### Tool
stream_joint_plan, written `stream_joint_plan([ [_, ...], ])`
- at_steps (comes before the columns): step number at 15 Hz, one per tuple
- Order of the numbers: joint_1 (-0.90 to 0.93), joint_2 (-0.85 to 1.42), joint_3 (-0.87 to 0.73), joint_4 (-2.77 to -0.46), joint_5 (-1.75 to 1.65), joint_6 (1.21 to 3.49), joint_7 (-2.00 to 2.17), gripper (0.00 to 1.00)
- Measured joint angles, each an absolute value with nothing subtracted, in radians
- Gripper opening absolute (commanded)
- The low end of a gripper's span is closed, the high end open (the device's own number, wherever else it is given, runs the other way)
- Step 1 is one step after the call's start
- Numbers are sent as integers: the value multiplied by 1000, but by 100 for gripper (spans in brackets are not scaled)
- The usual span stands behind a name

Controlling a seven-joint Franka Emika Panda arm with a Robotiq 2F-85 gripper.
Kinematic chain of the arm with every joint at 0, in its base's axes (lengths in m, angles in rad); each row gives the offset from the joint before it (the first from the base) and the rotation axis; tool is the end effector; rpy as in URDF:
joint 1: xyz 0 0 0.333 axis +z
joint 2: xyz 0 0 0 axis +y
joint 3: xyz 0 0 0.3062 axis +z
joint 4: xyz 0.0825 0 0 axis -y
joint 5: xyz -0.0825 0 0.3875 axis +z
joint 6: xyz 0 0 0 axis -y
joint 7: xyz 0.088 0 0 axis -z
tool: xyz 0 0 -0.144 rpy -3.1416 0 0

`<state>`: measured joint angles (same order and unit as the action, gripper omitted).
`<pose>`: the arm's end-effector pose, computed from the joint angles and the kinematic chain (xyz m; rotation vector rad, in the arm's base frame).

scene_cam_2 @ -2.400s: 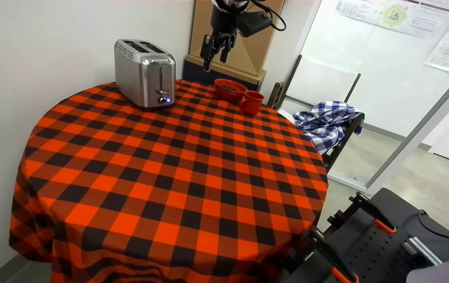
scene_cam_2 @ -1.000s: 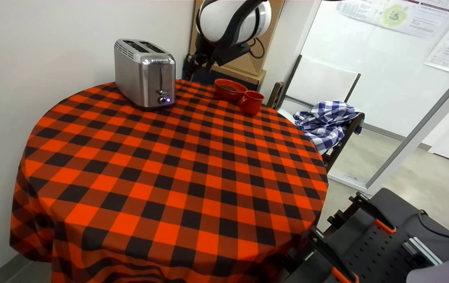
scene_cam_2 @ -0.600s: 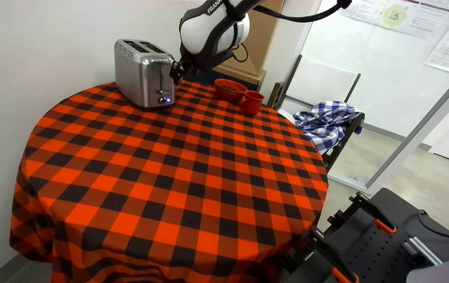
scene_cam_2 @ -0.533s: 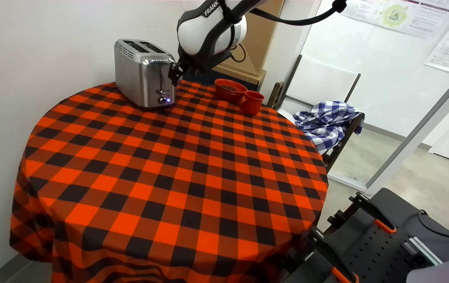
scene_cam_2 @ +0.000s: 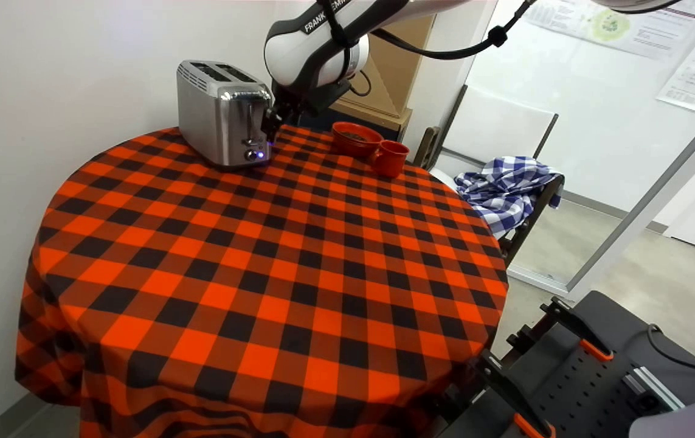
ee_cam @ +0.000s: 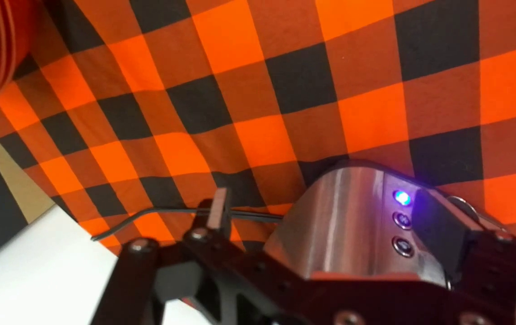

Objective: Press the button on the toaster

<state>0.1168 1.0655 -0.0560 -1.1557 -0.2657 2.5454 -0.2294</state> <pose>0.7937 0.0594 0.1327 2.7591 0.7390 0.4353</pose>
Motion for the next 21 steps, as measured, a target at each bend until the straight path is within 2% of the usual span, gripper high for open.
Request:
stream_joint_plan([
  [8, 103, 1101, -27, -1109, -266, 2493, -340, 100],
  [21, 70, 1101, -20, -1192, -263, 2687, -309, 100],
])
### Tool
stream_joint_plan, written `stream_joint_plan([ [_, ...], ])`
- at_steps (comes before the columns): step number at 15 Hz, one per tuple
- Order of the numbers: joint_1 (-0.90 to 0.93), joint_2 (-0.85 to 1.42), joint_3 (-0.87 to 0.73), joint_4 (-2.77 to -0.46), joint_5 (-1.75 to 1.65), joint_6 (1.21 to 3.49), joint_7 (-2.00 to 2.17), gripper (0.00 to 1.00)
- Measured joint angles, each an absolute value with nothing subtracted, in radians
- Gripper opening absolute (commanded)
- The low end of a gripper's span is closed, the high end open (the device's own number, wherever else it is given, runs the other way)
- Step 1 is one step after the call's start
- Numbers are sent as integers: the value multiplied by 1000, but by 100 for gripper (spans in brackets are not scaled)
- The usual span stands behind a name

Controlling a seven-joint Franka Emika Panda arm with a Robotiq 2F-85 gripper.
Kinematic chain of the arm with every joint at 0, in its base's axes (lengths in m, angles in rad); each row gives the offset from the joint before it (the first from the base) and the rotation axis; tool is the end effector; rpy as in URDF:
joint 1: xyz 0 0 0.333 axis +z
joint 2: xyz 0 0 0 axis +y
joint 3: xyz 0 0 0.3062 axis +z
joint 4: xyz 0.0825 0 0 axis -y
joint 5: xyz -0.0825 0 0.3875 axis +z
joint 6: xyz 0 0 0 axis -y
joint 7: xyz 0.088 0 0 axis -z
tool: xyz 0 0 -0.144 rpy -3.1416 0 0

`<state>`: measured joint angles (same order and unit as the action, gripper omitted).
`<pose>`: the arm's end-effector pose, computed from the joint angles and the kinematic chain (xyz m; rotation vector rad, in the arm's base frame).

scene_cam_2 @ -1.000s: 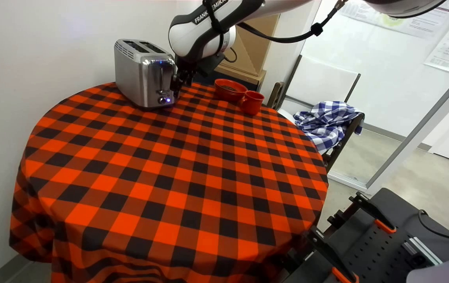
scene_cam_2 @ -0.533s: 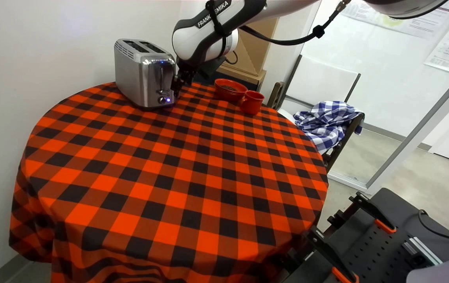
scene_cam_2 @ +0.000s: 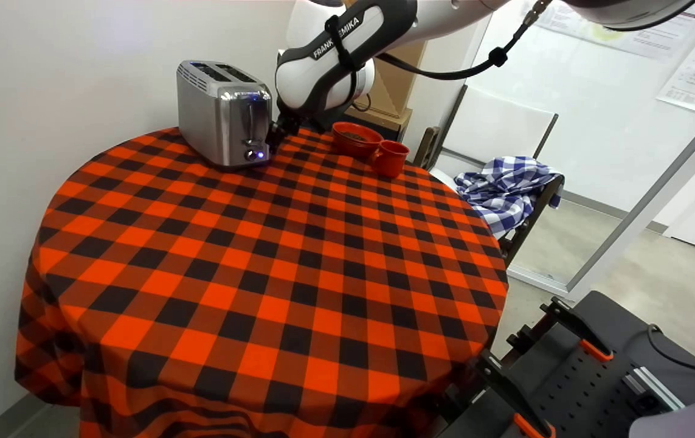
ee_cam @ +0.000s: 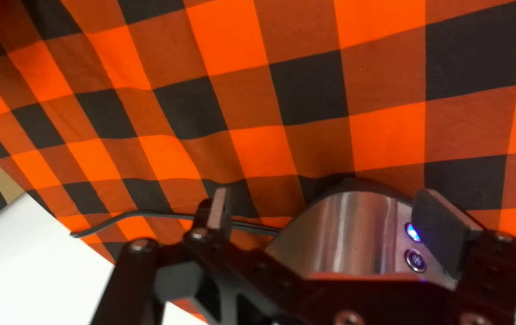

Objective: Press the button on the toaster

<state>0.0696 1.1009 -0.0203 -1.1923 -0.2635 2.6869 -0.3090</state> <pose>0.7903 0.0478 0.1042 2.7464 0.8303 0.5300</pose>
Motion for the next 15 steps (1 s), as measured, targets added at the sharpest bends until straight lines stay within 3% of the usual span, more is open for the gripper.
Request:
stream_joint_plan([
  [15, 90, 1124, -31, -1195, -263, 2712, -218, 100],
])
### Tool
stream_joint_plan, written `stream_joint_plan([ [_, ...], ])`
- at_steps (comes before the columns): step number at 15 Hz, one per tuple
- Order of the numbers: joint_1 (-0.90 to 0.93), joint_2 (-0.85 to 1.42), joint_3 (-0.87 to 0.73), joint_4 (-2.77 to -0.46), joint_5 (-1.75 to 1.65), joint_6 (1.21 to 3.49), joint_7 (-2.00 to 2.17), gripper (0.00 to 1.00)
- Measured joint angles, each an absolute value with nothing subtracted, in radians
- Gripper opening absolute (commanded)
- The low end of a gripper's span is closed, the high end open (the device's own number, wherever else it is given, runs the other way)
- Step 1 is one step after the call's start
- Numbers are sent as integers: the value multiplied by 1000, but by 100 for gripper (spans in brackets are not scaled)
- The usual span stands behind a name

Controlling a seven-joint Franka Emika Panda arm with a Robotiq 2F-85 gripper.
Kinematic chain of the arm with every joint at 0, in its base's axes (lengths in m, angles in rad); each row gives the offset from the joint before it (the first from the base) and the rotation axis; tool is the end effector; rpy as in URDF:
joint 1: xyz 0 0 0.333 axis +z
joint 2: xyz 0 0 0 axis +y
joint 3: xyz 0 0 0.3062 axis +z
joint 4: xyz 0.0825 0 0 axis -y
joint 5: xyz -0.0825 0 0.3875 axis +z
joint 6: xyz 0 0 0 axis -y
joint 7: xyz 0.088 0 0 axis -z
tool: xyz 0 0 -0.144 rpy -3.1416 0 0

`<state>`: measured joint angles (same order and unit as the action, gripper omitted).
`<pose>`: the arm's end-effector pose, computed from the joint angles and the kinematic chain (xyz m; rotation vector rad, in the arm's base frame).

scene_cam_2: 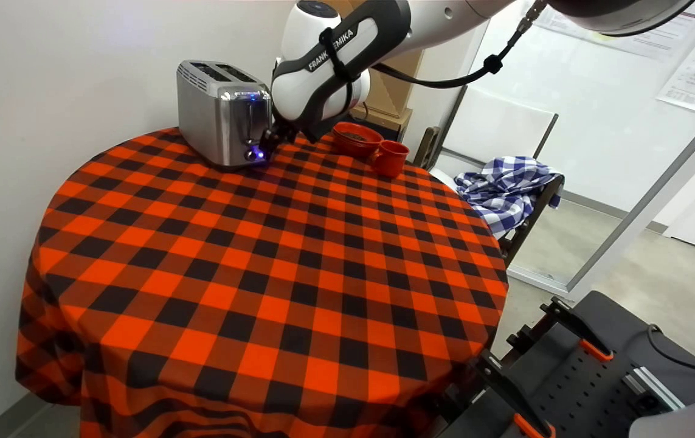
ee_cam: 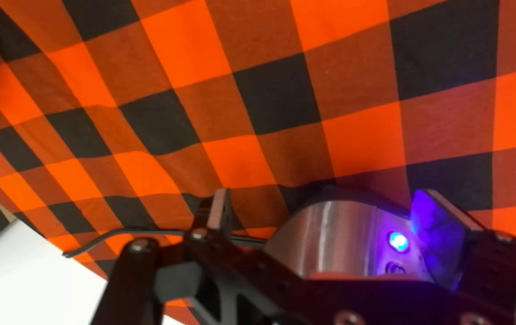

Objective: Press the button on the toaster

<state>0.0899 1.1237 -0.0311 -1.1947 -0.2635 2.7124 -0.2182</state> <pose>0.7860 0.0586 0.0884 2.7852 0.7387 0.5477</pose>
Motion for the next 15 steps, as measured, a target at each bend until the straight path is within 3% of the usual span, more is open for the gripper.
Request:
stream_joint_plan([
  [15, 108, 1175, -53, -1125, -263, 2721, -156, 100],
])
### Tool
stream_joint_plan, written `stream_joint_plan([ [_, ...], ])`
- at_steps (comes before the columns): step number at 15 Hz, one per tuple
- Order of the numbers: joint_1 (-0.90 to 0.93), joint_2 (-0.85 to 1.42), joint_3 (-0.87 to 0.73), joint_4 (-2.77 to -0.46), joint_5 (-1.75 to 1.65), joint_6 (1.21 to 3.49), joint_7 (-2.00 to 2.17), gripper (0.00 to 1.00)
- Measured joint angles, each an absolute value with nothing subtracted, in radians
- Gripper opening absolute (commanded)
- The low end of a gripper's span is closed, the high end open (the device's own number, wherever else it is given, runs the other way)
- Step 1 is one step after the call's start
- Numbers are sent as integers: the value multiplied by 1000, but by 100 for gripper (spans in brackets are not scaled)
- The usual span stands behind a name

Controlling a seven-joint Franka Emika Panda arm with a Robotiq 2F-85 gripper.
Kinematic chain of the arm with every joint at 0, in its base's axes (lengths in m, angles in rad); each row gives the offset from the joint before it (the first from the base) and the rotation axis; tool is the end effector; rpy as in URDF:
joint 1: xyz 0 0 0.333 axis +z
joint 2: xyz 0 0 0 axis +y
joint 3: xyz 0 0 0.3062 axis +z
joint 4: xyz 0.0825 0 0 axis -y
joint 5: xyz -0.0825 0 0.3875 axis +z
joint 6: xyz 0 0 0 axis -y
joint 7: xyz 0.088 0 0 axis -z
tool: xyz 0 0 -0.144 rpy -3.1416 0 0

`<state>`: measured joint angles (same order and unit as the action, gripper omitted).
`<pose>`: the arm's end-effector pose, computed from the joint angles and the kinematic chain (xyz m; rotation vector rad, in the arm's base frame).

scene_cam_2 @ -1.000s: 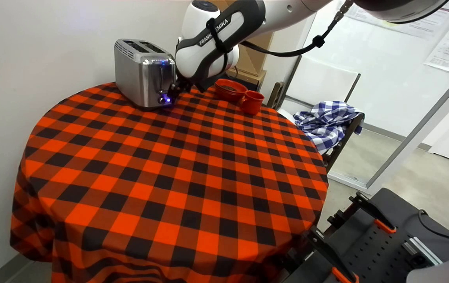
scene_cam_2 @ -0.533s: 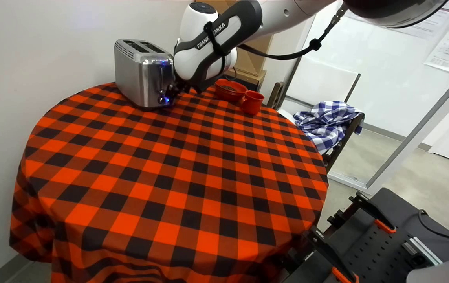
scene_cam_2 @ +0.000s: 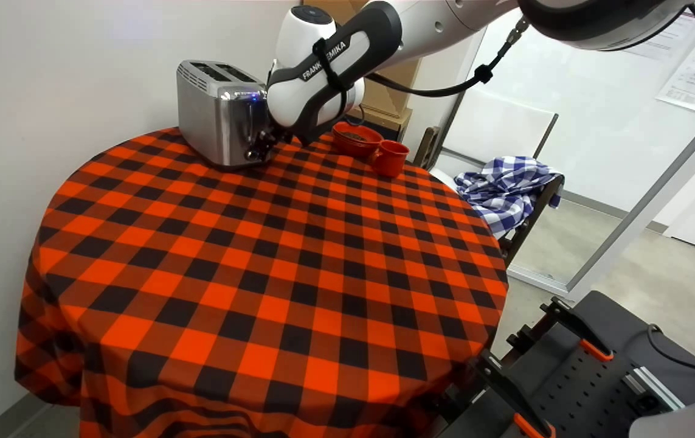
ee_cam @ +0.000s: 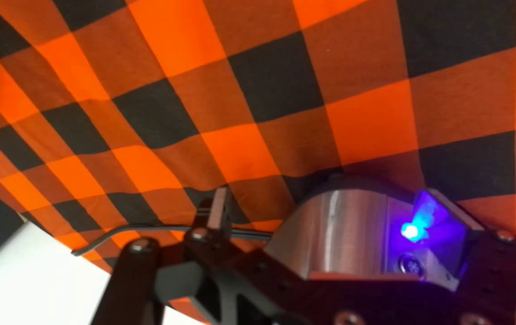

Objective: Press the button on the toaster

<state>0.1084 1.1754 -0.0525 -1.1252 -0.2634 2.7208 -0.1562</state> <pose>0.7944 0.0636 0.0822 2.7855 0.6711 0.5909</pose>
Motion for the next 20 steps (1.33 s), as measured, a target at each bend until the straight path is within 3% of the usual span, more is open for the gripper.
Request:
stream_joint_plan([
  [8, 109, 1187, -54, -1104, -261, 2691, -120, 100],
  [20, 53, 983, 45, -1101, -169, 2087, -259, 100],
])
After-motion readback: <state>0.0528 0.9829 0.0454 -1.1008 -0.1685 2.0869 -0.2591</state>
